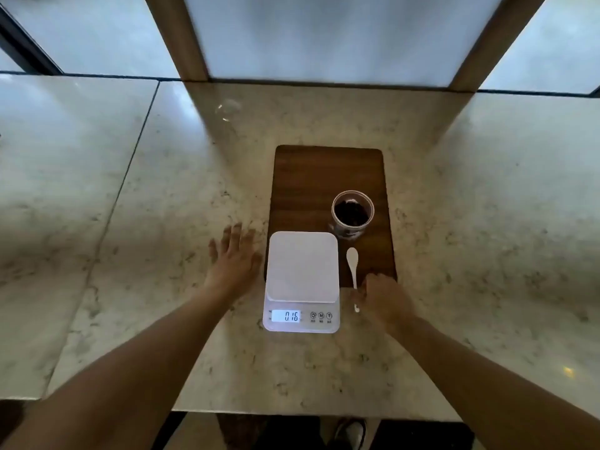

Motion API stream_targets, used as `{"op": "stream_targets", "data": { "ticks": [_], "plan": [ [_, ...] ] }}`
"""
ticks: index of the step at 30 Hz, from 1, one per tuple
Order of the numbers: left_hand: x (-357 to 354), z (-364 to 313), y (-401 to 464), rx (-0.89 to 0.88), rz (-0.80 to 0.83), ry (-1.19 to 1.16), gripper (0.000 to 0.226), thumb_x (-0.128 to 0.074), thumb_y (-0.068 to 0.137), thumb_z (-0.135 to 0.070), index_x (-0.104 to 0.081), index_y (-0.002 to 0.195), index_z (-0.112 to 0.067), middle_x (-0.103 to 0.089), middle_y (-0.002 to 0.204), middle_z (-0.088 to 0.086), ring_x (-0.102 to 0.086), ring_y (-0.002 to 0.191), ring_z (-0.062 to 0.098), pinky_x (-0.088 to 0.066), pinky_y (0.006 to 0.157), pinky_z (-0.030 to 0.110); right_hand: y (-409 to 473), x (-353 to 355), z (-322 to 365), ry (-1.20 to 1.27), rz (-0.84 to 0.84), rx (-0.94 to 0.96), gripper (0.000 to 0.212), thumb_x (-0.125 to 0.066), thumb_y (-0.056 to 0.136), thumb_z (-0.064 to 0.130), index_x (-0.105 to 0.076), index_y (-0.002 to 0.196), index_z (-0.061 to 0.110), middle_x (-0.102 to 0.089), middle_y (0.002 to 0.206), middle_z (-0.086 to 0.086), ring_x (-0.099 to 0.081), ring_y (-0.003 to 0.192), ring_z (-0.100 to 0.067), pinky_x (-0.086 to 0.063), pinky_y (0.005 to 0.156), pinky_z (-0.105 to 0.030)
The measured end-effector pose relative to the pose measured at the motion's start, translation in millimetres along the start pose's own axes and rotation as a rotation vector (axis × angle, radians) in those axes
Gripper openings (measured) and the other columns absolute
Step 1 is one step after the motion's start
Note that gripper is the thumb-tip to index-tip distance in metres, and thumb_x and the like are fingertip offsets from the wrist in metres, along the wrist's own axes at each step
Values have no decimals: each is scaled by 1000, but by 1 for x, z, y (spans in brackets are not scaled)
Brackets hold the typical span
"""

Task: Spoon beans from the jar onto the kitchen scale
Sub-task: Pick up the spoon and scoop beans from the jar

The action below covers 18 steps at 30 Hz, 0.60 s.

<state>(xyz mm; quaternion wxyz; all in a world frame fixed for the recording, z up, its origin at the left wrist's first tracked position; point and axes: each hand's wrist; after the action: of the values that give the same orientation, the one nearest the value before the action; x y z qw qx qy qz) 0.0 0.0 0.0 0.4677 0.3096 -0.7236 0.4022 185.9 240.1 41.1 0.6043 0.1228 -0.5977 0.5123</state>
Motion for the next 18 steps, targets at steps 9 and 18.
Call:
{"op": "stream_targets", "data": {
  "ticks": [9,18],
  "plan": [
    [-19,-8,-3,-7,-135,42,74,-7,92,-53,-25,150,-11,-15,162,16,-2,150,33,6,117,58,6,-7,-2,93,13,-74,26,-64,88,36,-61,75,13,-68,76,-4,-64,70,-23,-49,60,-31],
    [-26,-10,-3,18,-230,49,57,-22,98,-45,-38,142,-12,-29,157,15,-12,149,32,-4,118,58,-14,1,-20,298,-152,189,23,-62,92,28,-60,72,16,-59,64,1,-56,56,-15,-52,55,-40]
  ]
}}
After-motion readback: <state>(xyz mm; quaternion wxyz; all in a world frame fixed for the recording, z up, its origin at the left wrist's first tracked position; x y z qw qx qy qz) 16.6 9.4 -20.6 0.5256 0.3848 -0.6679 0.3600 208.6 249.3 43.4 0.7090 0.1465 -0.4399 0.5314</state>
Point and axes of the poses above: each hand's wrist, its own y-axis towards the middle knuckle, its own x-axis out of the back of the hand, z = x × y
